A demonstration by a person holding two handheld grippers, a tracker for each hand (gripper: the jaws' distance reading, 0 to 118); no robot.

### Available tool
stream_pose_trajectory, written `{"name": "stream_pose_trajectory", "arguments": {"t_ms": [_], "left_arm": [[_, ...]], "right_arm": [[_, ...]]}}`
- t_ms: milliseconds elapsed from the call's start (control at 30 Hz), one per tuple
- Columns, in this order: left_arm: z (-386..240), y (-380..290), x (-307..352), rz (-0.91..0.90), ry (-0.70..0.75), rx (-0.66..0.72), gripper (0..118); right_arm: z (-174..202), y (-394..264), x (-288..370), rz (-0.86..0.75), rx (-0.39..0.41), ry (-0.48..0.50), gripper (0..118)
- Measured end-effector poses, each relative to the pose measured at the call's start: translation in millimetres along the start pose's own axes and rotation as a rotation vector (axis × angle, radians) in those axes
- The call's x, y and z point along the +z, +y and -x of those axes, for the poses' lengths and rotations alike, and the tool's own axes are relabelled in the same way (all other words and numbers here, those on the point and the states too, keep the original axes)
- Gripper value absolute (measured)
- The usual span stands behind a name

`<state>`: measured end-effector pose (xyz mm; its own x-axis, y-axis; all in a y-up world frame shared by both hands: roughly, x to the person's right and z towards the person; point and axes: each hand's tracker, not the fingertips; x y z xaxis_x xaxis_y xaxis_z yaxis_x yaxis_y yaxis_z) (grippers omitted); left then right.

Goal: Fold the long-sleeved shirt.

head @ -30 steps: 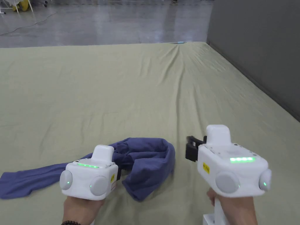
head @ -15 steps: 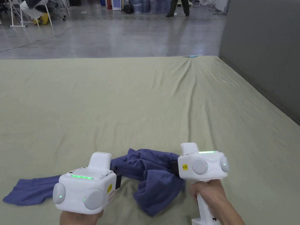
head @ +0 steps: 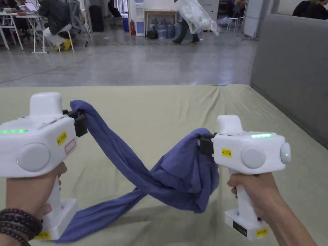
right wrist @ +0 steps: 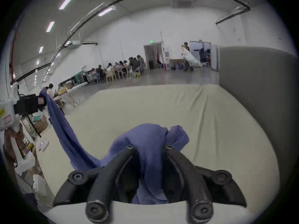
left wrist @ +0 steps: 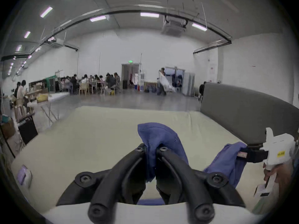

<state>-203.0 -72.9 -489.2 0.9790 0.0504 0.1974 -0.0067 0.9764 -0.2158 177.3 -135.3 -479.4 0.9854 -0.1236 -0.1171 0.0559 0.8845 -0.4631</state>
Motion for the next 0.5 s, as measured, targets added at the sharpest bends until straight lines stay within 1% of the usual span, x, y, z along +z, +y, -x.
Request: {"name": "stream_pose_trajectory", "arguments": {"t_ms": [33,67,167,267,300,367,433,500], "left_arm": [[2.7,18.4,-4.6,-0.012,0.033,-0.032,1],[3.8,33.5,-9.2,-0.03,0.065,-0.048,1],[9.7,97.8,-33.0,-0.086,0.094,-0.058,1],[16.6,158.7,-55.0,-0.12,0.173,-0.088,1],[20.2,180.4,-60.4,-0.127,0.177,-0.094,1],[26.8,213.6,-63.5,-0.149,0.238,-0.118,1],[37.8,235.3,-68.4,-0.119,0.221,-0.091,1],[45.5,238.7,-72.3,-0.078,0.207,-0.076,1]], "right_arm": [[3.6,20.2,-2.6,-0.025,0.037,-0.017,18],[6.3,35.7,-4.6,-0.04,0.054,-0.014,18],[18.2,103.1,-19.5,-0.087,0.066,0.0,18],[31.0,167.5,-33.1,-0.141,0.095,-0.019,18],[34.0,191.4,-36.8,-0.165,0.103,-0.021,18],[37.8,229.3,-38.3,-0.194,0.089,-0.034,18],[37.8,254.5,-43.5,-0.212,0.072,-0.066,18],[33.5,261.2,-52.2,-0.195,0.048,-0.086,18]]}}
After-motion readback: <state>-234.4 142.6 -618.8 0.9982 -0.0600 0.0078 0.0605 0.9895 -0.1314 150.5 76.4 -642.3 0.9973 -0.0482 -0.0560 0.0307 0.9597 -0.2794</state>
